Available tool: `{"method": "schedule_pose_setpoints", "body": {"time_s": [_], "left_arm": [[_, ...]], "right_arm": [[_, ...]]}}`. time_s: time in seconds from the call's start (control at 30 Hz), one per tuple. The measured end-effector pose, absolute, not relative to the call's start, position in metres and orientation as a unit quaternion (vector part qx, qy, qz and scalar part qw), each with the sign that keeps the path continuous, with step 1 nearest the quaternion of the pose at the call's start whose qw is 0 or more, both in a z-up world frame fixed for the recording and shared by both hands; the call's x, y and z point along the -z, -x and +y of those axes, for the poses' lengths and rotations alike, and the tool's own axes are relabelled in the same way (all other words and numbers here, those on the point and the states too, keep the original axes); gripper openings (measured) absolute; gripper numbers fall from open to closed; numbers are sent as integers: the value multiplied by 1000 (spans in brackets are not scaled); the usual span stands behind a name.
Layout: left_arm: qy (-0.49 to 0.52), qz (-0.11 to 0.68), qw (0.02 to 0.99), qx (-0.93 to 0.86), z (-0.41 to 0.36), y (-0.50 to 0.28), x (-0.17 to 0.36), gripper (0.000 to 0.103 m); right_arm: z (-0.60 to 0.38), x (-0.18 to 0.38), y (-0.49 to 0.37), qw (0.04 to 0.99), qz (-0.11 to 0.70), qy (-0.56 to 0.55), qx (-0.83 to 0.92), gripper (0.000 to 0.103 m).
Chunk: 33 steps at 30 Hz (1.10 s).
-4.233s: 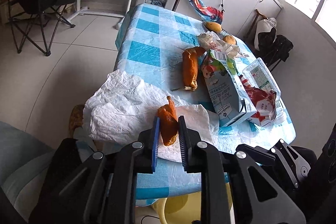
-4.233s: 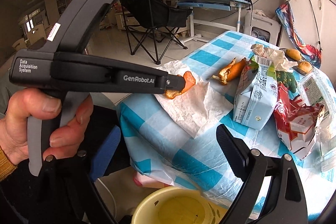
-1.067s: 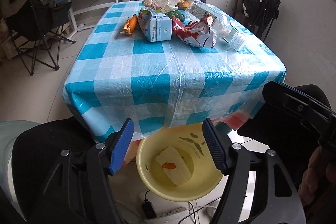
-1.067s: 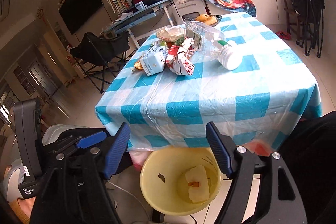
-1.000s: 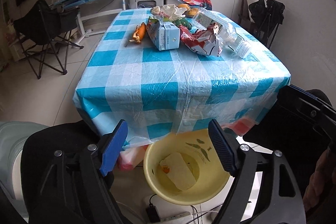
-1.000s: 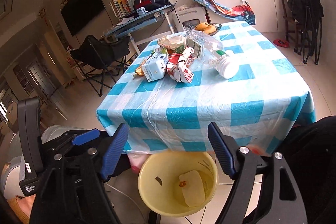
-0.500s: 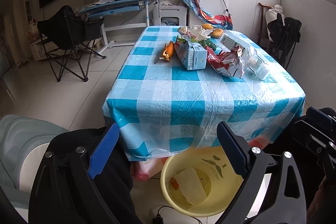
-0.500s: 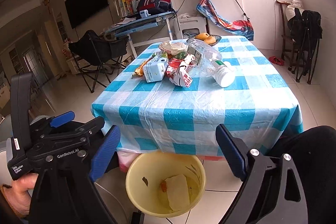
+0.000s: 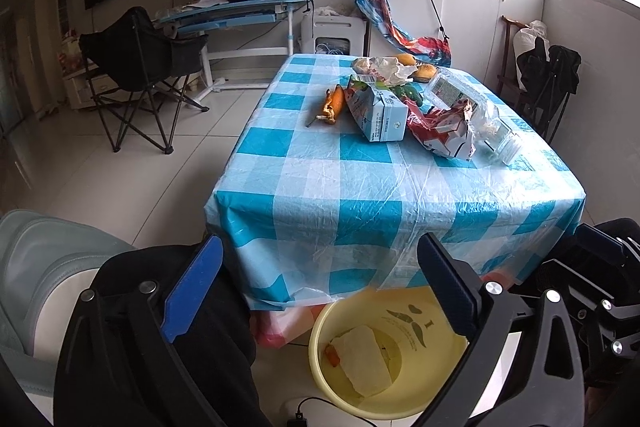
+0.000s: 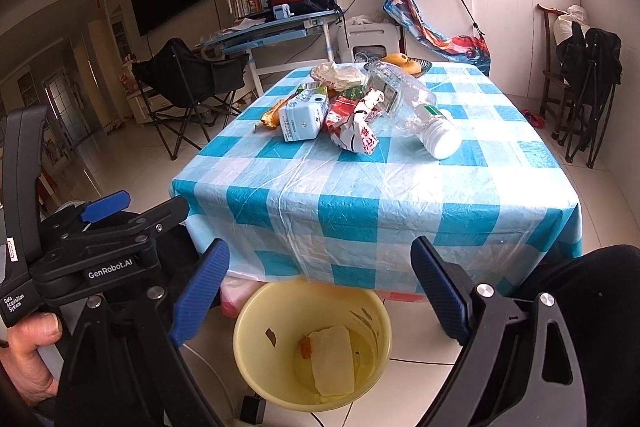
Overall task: Collect trash
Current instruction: 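Move both tools back toward the trash on the table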
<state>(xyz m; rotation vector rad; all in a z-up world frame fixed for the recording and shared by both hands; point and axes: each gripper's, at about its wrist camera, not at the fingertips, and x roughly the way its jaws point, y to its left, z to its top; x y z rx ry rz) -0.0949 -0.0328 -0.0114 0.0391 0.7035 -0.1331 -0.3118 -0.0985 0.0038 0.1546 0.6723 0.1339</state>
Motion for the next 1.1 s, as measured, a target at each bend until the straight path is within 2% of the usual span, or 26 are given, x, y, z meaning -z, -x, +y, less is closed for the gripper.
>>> {"method": "schedule_pose_setpoints", "body": {"time_s": [1.1], "left_arm": [[-12,357,932,58,-35,89,19,95]], "right_arm": [[-95,-1,310,936,335,-78,-69,88]]}}
